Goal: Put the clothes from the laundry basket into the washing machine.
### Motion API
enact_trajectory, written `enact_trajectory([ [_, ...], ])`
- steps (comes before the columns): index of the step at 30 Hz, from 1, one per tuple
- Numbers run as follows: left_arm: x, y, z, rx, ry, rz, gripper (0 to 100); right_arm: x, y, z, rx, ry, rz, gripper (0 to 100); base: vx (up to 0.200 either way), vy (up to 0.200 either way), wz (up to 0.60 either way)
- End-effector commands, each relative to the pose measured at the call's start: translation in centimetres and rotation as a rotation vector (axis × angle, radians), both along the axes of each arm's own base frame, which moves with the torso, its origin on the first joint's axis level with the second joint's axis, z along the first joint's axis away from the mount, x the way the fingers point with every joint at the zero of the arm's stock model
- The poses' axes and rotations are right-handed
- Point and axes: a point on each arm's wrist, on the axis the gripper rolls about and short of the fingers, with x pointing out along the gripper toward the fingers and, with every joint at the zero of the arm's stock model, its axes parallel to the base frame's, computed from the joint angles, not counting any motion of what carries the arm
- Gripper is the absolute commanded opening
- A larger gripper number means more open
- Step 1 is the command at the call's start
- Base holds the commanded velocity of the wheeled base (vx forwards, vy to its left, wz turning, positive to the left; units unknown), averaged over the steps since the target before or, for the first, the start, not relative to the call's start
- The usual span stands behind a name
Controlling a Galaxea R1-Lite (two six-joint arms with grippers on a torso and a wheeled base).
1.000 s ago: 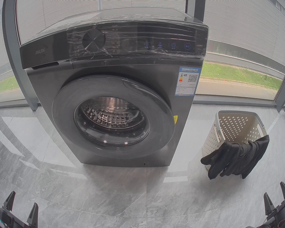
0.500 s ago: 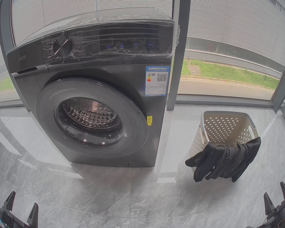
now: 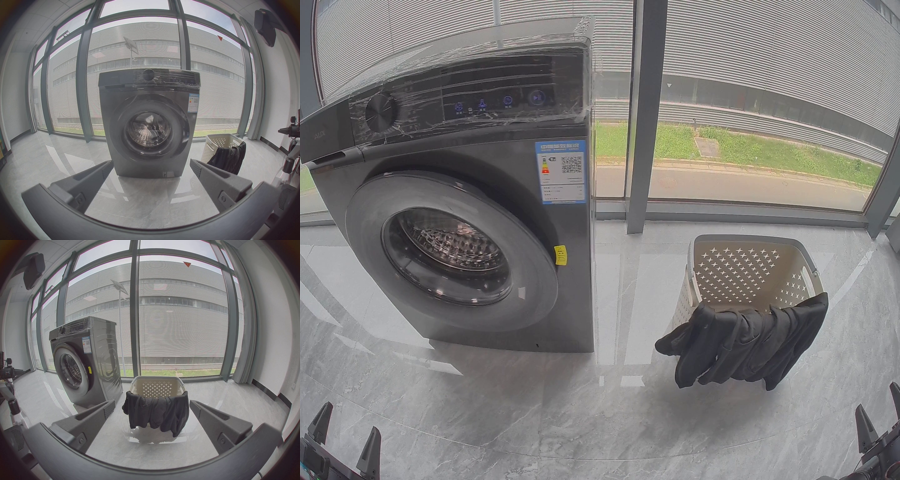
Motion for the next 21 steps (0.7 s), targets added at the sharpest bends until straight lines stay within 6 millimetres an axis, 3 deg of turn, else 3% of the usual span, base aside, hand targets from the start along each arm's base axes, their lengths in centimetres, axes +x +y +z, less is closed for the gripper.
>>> enact_trajectory([
  [1, -0.01, 0.0, -0.53, 0.0, -0.001, 0.0, 100, 0.03, 0.0, -0.52, 0.0, 0.005, 0.001, 100, 0.0, -0.2, 0.0],
  [8, -0.01, 0.0, -0.53, 0.001, -0.001, 0.0, 100, 0.03, 0.0, -0.52, 0.0, 0.005, 0.001, 100, 0.0, -0.2, 0.0],
  [11, -0.01, 0.0, -0.53, 0.001, -0.001, 0.0, 100, 0.03, 0.0, -0.52, -0.002, 0.005, 0.001, 100, 0.0, 0.0, 0.0],
  [17, -0.01, 0.0, -0.53, 0.001, -0.001, 0.0, 100, 0.03, 0.0, -0.52, 0.0, 0.005, 0.001, 100, 0.0, 0.0, -0.6],
  [21, -0.01, 0.0, -0.53, 0.001, -0.001, 0.0, 100, 0.03, 0.0, -0.52, 0.0, 0.005, 0.001, 100, 0.0, 0.0, 0.0],
])
